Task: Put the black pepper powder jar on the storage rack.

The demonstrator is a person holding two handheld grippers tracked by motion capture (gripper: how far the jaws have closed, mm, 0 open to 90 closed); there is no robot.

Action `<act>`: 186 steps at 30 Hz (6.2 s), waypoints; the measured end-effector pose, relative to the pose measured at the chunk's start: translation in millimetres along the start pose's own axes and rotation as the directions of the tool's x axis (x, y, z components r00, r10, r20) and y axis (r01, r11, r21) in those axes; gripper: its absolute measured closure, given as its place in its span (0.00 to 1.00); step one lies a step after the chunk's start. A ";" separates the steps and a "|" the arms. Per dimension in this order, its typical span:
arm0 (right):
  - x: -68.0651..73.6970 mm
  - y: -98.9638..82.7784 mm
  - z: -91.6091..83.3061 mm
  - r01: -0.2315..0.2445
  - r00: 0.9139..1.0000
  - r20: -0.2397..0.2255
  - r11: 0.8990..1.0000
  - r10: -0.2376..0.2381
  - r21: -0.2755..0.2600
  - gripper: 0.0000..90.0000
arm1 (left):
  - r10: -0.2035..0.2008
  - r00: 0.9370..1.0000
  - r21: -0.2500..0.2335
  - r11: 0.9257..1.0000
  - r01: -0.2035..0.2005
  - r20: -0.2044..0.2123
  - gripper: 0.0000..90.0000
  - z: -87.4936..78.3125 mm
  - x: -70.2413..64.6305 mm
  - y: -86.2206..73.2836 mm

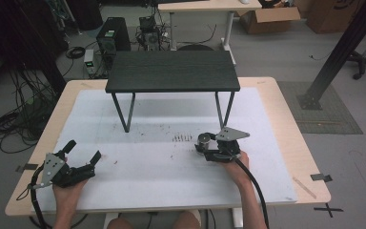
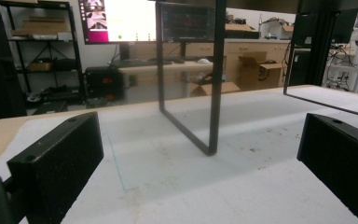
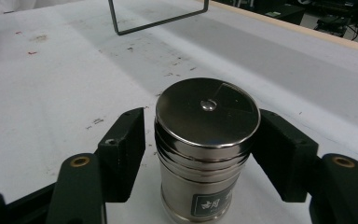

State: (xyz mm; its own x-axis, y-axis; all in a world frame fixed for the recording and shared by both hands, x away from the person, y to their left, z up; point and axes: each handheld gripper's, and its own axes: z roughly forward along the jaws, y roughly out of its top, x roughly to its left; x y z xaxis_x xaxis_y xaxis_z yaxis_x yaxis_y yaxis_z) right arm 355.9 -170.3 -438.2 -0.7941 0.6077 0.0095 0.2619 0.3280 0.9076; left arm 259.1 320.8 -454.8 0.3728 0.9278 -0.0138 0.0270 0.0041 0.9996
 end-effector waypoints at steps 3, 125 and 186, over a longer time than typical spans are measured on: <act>0.4 -0.9 0.5 -0.007 1.000 -0.004 1.000 0.007 -0.004 0.44 | -0.001 1.000 0.000 1.000 0.001 -0.001 0.01 0.0 -0.1 0.0; -5.7 261.9 -7.4 0.051 0.992 -0.116 0.998 -0.056 -0.047 0.55 | -0.004 1.000 0.004 1.000 0.004 -0.001 0.01 0.6 0.1 0.1; -41.0 256.7 49.3 0.047 0.993 -0.105 0.999 -0.050 -0.026 0.54 | -0.002 1.000 0.005 1.000 0.002 -0.001 0.02 0.5 -0.2 0.2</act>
State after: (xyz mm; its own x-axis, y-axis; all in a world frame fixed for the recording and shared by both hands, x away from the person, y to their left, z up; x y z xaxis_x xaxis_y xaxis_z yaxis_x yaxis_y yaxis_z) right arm 482.8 -75.3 -226.3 -0.8594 0.5112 0.0085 0.2099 0.3376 0.9176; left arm 259.5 320.5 -454.6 0.3715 0.9283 -0.0156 0.0320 0.0039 0.9995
